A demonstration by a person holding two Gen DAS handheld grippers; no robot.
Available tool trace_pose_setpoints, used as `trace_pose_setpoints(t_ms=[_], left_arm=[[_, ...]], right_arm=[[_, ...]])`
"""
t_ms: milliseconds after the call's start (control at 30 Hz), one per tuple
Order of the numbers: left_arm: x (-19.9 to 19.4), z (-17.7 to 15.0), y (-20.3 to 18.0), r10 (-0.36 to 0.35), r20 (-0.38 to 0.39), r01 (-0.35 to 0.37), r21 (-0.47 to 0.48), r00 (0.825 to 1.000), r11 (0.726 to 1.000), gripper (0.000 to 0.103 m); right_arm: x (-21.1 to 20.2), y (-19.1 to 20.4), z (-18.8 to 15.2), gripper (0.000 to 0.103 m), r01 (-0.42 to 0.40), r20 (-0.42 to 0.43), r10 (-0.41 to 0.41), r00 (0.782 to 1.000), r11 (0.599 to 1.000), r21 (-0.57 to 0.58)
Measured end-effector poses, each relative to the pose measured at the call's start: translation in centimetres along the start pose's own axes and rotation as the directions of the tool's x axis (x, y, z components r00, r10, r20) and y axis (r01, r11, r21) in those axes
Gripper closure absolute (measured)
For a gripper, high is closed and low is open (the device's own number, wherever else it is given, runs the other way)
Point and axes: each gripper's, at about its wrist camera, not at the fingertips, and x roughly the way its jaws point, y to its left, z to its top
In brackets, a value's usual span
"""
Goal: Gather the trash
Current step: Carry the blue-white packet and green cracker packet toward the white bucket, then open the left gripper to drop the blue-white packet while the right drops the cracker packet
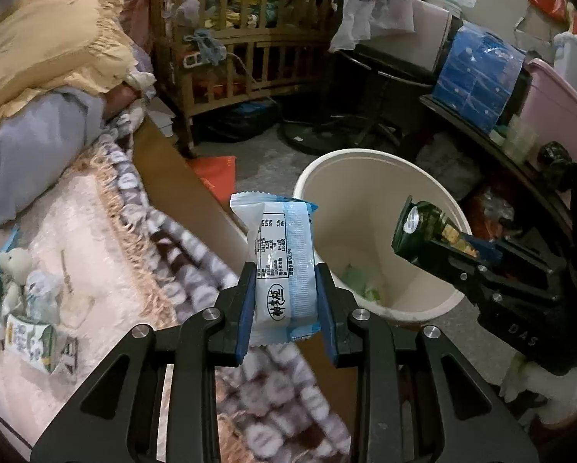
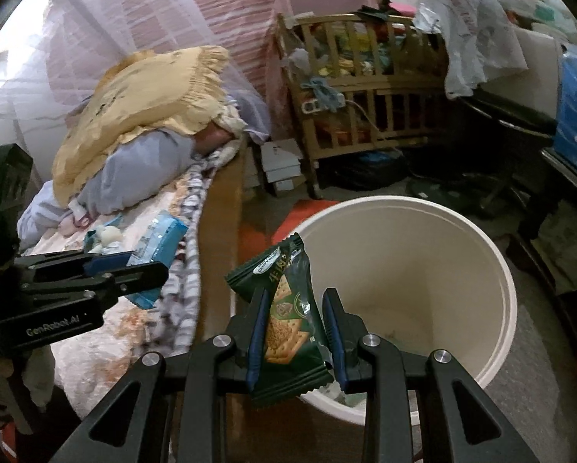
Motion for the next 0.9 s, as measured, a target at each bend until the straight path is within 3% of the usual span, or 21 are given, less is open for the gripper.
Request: trace_pose_setpoints(t_ms=[400, 900], left_arm=[[4.3, 2.0, -2.4, -0.065, -0.041, 0.065, 0.006, 0.997, 0.998, 0.076], [7.1, 2.9, -3.6, -0.090, -0.053, 0.090, 0.003, 0.995, 0.996, 0.076]], right_arm=[[1.5, -4.7, -0.4, 0.075, 0.053, -0.004, -0.053, 0.999, 0.990, 0.129], [2.6, -6.5, -0.6, 0.075, 0.115, -0.015, -0.114, 0.993, 0.980, 0.162]])
